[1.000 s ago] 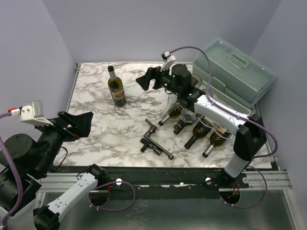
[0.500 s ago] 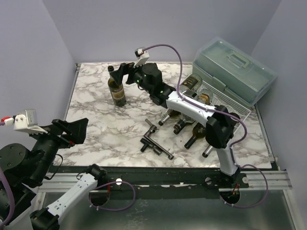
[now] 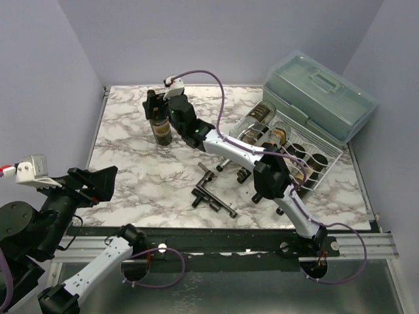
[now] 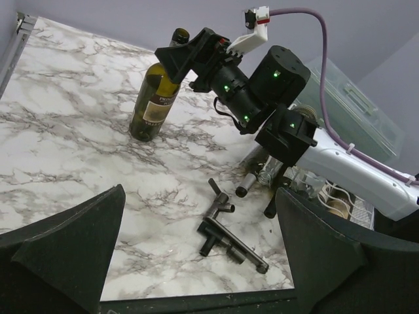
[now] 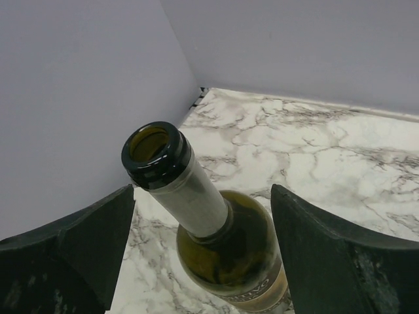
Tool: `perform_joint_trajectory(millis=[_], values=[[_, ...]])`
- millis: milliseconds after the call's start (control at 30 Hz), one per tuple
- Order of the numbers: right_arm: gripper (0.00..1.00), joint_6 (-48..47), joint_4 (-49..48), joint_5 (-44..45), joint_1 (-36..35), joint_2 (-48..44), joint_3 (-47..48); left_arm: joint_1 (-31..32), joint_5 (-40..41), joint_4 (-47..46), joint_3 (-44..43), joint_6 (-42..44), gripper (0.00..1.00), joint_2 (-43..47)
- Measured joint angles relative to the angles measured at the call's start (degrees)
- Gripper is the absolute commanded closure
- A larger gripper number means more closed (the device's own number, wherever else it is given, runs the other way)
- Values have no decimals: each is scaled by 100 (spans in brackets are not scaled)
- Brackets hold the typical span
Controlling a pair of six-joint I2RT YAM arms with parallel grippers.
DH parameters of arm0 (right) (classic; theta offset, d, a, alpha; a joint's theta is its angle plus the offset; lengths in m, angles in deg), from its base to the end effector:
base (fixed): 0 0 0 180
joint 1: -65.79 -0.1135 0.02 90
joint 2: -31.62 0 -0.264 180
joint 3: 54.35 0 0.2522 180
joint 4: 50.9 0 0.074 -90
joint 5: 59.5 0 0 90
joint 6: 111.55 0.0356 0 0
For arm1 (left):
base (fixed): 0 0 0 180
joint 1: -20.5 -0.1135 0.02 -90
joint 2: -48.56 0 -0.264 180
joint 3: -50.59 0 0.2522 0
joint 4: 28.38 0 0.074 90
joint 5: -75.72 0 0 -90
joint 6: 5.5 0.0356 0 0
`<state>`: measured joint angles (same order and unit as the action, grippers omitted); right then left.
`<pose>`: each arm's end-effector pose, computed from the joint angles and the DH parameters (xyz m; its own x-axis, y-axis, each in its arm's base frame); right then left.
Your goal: Put the wine bottle on the wine rack
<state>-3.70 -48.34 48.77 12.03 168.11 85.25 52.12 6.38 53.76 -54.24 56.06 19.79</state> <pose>0.3466 0.4540 0.3100 -0.1726 0.2569 -0.9509 -0.5544 0.7726 0.3094 -0.0308 0.0337 0.4740 -0.1707 -0.4182 -0.8922 0.1257 0.8888 -0.4407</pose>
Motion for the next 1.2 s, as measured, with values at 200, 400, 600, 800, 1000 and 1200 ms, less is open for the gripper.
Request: perform_joint_trajectory(millis=[200, 400, 600, 800, 1000, 1200], values=[[38, -275, 39, 363, -59, 378, 389, 33, 48, 116, -13, -9, 1, 17], [71, -702, 35, 404, -94, 529, 538, 44, 131, 125, -109, -9, 1, 17], [88, -1023, -74, 417, -114, 511, 498, 74, 181, 129, -146, -9, 1, 17], [95, -1189, -155, 280, -142, -146, -415, 76, 190, 136, -142, -22, 1, 15], [99, -1364, -492, -262, -133, -2092, -1974, 76, 190, 136, -122, -28, 1, 4], [99, -2382, -1257, -946, -142, -4124, -3423, 111, 190, 138, -26, -48, 1, 4]])
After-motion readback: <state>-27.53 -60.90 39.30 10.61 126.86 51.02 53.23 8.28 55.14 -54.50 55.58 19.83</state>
